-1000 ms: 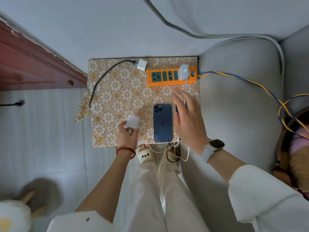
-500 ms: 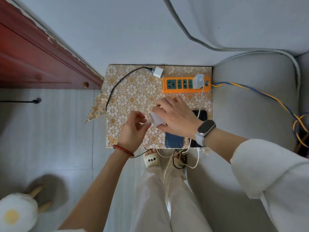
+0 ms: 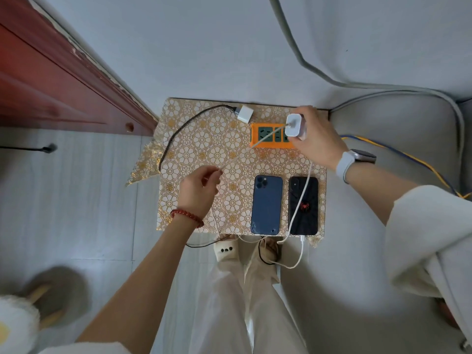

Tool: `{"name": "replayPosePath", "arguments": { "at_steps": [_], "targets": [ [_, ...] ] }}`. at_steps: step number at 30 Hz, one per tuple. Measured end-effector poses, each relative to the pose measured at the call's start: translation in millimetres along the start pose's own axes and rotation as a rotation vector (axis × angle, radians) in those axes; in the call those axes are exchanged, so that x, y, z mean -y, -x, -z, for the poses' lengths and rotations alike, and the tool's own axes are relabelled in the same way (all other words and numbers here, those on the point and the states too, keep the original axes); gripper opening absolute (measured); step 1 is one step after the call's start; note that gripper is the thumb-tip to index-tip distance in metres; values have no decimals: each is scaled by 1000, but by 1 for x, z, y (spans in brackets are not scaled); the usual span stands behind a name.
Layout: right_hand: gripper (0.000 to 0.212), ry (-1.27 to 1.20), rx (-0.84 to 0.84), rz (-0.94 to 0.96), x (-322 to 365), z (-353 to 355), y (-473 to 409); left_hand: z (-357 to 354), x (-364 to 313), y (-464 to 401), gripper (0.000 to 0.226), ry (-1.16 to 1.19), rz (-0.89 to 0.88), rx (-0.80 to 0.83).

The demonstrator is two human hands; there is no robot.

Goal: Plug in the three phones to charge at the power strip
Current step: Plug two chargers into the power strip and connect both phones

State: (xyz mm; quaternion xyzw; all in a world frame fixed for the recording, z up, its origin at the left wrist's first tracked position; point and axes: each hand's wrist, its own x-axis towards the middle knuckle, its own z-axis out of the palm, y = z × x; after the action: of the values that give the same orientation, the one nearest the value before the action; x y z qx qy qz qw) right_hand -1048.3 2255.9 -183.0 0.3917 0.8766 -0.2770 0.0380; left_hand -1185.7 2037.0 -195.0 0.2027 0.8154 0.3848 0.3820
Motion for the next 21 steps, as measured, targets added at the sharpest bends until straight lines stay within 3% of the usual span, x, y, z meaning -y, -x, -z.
{"name": "replayPosePath", "arguments": {
  "at_steps": [6, 21],
  "targets": [
    [47, -11, 16, -126, -11, -9, -18, -16, -23, -28, 16, -58, -121, -135],
    [54, 1, 127, -169, -37, -8, -28, -29, -37, -56, 18, -98, -144, -168]
  ]
}}
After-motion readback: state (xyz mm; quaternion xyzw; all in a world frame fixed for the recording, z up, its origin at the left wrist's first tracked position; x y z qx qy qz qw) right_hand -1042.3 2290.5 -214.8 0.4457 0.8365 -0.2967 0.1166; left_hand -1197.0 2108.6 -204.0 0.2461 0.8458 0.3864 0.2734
